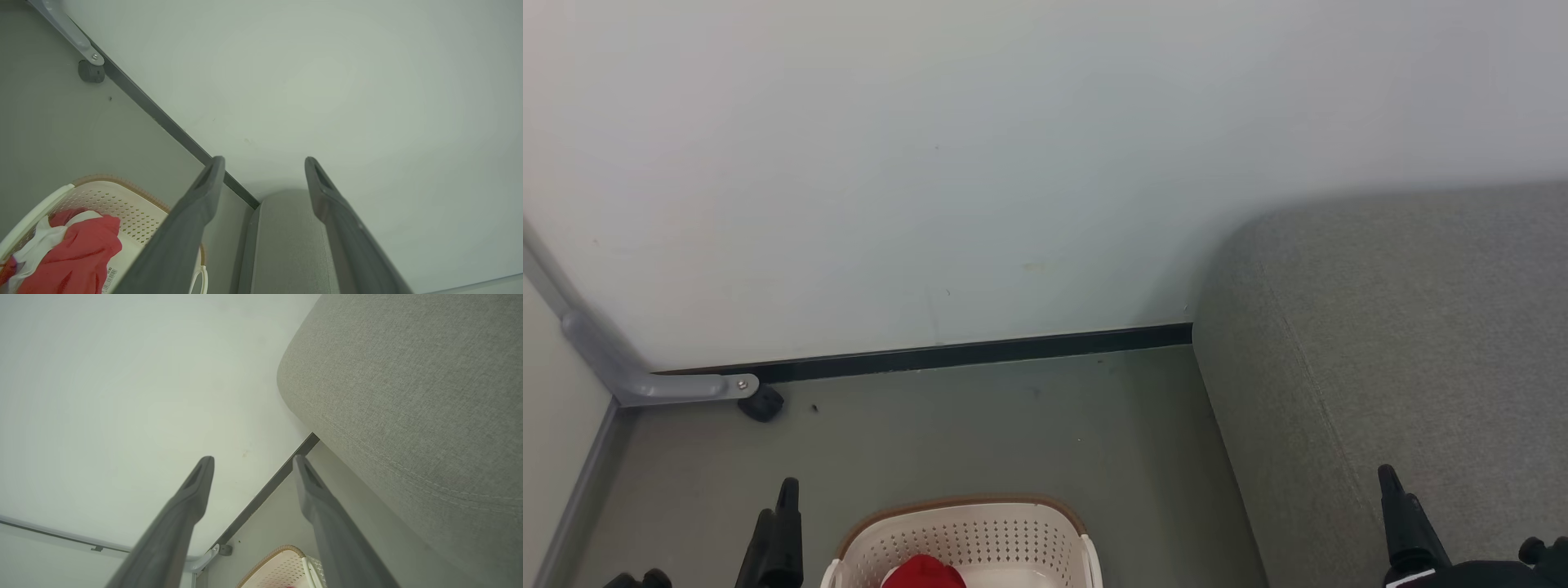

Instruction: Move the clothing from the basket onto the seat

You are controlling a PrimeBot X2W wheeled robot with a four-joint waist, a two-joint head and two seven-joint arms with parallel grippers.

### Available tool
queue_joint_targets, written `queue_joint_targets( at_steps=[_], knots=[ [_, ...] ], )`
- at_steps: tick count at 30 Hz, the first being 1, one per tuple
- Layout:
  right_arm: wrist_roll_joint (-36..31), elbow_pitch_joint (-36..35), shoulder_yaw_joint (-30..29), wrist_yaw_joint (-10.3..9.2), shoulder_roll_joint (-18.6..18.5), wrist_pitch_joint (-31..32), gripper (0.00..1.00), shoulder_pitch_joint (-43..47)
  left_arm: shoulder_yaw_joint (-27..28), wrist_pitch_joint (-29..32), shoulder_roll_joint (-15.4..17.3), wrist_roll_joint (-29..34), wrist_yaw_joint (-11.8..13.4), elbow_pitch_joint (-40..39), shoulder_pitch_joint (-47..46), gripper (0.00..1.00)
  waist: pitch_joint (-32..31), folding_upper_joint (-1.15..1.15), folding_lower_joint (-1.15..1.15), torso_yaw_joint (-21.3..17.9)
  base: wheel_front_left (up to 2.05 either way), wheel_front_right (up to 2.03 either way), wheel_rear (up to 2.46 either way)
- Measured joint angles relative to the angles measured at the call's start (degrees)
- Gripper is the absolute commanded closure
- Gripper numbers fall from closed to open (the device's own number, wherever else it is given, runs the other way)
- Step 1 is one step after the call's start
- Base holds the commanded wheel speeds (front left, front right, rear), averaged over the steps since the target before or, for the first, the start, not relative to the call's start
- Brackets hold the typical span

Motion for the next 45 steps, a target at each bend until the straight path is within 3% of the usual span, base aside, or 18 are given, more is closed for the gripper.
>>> queue_joint_targets(
  at_steps=[23,45],
  knots=[
    [-20.47,2.64,8.82,-3.43,-3.02,-5.04,0.00,-1.23,-5.87,-5.15,2.03,25.12,3.03,-0.09,0.00,0.00,-0.55,0.00,0.00,0.26,0.00,0.00,0.00],
    [-35.83,3.97,13.74,-5.22,-5.44,-9.83,0.00,-2.32,-7.59,-9.95,2.14,41.68,5.57,2.49,0.00,0.00,-0.90,0.00,0.00,0.29,0.00,0.00,0.00]
  ],
)
